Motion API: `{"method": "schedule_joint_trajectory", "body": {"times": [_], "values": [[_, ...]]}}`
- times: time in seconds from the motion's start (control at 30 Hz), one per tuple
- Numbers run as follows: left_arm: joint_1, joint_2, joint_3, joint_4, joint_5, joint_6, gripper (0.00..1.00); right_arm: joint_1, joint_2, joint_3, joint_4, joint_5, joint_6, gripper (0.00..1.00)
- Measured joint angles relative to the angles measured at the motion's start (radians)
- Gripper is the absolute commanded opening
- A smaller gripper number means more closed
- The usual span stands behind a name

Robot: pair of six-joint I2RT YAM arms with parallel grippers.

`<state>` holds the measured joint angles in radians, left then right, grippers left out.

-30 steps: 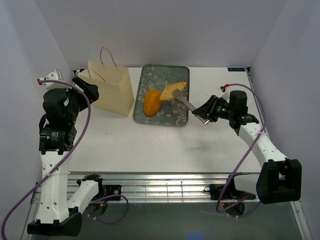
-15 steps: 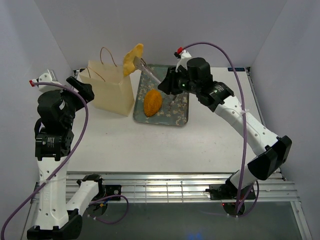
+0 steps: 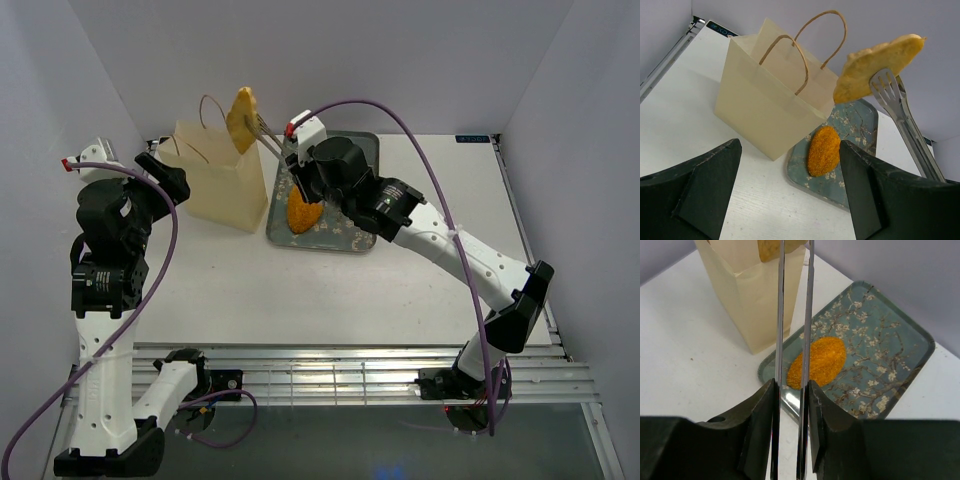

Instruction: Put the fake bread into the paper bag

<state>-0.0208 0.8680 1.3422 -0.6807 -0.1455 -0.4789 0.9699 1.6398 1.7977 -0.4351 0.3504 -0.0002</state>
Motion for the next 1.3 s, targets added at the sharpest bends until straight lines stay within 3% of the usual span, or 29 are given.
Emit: {"method": "schedule_joint_trajectory", "body": {"times": [0.5, 1.3], "values": [[0.0, 0.002, 0.0, 0.0, 0.004, 0.0, 0.89, 0.096, 0.008, 0.0, 0.116, 0.162, -0.199, 0.23], [0.0, -0.006, 0.0, 0.0, 0.004, 0.0, 0.89, 0.112, 0.109, 0.028, 0.086, 0.185, -0.214, 0.42]]}}
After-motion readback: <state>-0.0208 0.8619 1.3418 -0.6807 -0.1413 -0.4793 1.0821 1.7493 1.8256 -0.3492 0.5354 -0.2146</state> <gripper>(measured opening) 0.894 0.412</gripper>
